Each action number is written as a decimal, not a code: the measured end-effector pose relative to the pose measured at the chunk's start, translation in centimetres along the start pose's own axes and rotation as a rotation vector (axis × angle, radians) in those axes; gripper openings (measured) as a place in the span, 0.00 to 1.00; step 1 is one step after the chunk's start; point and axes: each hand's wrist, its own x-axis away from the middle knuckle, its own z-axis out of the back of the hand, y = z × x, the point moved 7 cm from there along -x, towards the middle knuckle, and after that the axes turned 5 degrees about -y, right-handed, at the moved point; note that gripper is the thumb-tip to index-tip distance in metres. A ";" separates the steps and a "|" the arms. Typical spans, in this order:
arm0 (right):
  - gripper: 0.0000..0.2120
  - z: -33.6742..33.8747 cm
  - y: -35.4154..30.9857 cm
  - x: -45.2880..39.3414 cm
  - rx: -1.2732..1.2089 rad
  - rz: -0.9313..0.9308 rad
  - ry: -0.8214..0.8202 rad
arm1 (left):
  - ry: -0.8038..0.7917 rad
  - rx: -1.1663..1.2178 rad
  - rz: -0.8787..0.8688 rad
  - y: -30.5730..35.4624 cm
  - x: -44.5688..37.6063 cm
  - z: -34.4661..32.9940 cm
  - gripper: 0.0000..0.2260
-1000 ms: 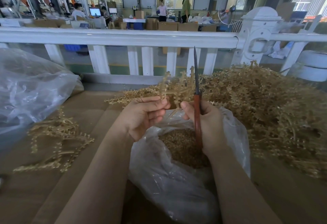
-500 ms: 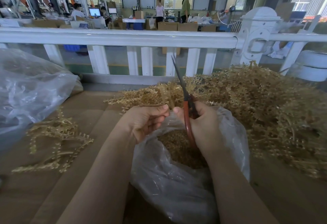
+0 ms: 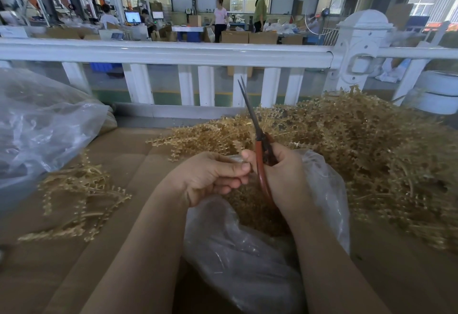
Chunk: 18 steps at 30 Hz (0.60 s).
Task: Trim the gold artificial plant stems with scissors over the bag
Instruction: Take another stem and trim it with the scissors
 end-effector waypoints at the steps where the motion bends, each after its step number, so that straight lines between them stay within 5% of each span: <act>1: 0.12 0.1 0.0 0.1 -0.026 -0.004 0.008 | 0.011 0.046 -0.023 0.1 0.0 0.1 0.05; 6: 0.21 0.6 -0.3 0.4 -0.051 0.011 0.063 | 0.116 0.325 -0.135 0.8 0.0 1.4 0.04; 10: 0.19 0.4 -0.1 0.2 0.078 0.007 0.026 | 0.207 0.456 -0.197 1.0 0.1 2.6 0.07; 18: 0.19 -0.1 -1.4 0.7 0.521 0.163 0.025 | 0.379 0.394 -0.325 1.8 0.5 4.1 0.02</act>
